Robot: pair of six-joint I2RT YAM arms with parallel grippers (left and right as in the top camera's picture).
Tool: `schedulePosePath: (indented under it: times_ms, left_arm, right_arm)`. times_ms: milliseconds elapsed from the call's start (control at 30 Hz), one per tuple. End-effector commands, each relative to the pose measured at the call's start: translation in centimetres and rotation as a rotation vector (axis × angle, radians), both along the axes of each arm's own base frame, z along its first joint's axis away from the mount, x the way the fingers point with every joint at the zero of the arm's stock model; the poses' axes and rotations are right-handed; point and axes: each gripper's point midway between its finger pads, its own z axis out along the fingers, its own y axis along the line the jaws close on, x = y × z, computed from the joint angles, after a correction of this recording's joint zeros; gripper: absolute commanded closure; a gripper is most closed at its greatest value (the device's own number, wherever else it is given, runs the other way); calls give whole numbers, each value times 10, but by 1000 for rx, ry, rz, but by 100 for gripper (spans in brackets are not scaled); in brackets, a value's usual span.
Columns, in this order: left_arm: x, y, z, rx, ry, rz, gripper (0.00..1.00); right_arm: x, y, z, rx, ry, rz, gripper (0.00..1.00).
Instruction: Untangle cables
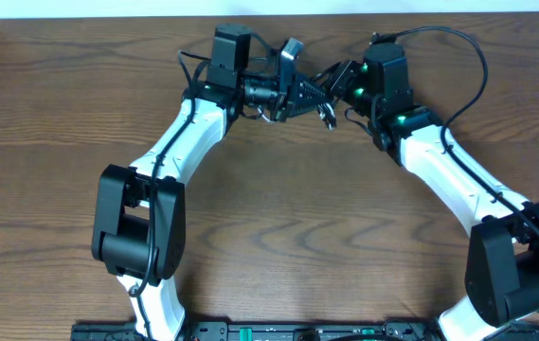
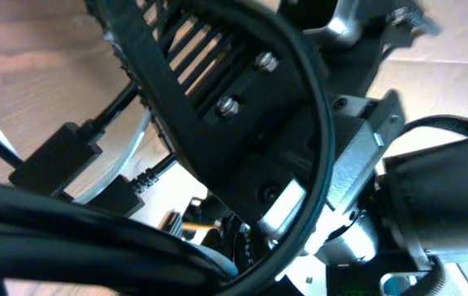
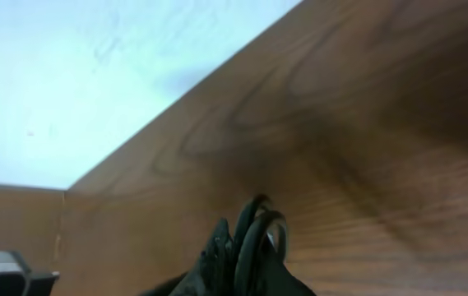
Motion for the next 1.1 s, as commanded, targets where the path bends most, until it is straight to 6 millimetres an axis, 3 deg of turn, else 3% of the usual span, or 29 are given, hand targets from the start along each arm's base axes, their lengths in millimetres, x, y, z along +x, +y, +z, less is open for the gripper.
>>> schedulePosePath:
  times_ms: [0,233,333,433,533,600,767,900,1067]
  left_arm:
    - [25,6,28,-17,0,113,92]
    - [50,8,41,-37,-25,242,92]
    - [61,12,39,-25,-20,304,93]
    - [65,13,38,-21,-11,328,93]
    - [66,13,38,-20,-5,340,93]
    - [69,15,37,-19,11,359,93]
    - [76,17,36,-14,28,402,93]
    - [85,22,34,-2,21,460,93]
    - [103,34,17,73,29,593,93]
  right_arm:
    - [-18,24,-14,24,63,109,99]
    - [-26,39,-10,108,90,169,99]
    - [-29,44,-8,128,97,202,83]
    - [-28,44,-4,153,89,227,76]
    - [-25,41,2,176,72,241,56]
    - [-22,33,3,186,71,233,43]
    - [-15,13,3,203,81,213,31]
    - [-10,-13,-3,173,84,197,11]
    - [-17,-31,-22,91,135,209,7]
